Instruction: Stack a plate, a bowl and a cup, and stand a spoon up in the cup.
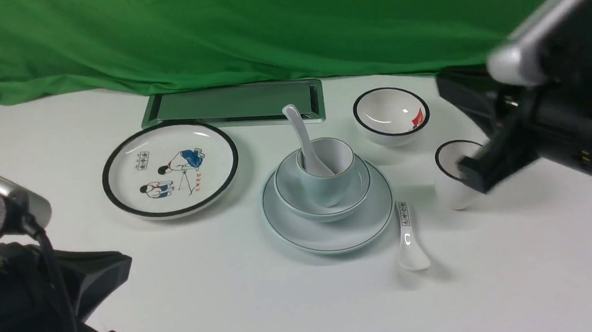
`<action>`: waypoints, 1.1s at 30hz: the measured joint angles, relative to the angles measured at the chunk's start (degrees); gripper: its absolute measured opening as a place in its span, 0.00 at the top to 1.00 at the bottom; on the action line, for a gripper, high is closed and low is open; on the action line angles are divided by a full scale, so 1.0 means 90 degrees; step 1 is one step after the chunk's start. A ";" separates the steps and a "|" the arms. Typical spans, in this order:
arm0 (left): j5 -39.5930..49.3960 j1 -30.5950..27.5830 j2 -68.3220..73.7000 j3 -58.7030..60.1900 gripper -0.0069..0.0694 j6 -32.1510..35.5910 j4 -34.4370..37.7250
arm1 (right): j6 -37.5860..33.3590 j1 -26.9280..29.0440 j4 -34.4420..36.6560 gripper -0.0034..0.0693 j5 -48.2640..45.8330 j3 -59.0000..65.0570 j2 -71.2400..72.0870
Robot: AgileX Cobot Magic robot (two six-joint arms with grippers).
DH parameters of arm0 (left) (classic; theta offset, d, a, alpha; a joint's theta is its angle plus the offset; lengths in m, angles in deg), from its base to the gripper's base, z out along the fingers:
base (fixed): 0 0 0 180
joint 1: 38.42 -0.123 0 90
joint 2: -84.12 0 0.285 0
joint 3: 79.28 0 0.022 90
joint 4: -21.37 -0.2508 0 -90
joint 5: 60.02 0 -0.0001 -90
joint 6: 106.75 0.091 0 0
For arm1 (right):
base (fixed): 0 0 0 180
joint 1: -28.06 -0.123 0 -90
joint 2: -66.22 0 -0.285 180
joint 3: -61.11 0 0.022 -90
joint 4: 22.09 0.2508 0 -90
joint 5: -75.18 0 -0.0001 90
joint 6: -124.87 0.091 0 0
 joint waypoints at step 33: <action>0.0000 0.0000 0.0000 0.0000 0.95 0.0000 0.0000 | 0.0021 0.0000 -0.0051 0.94 -0.1984 0.0977 0.3484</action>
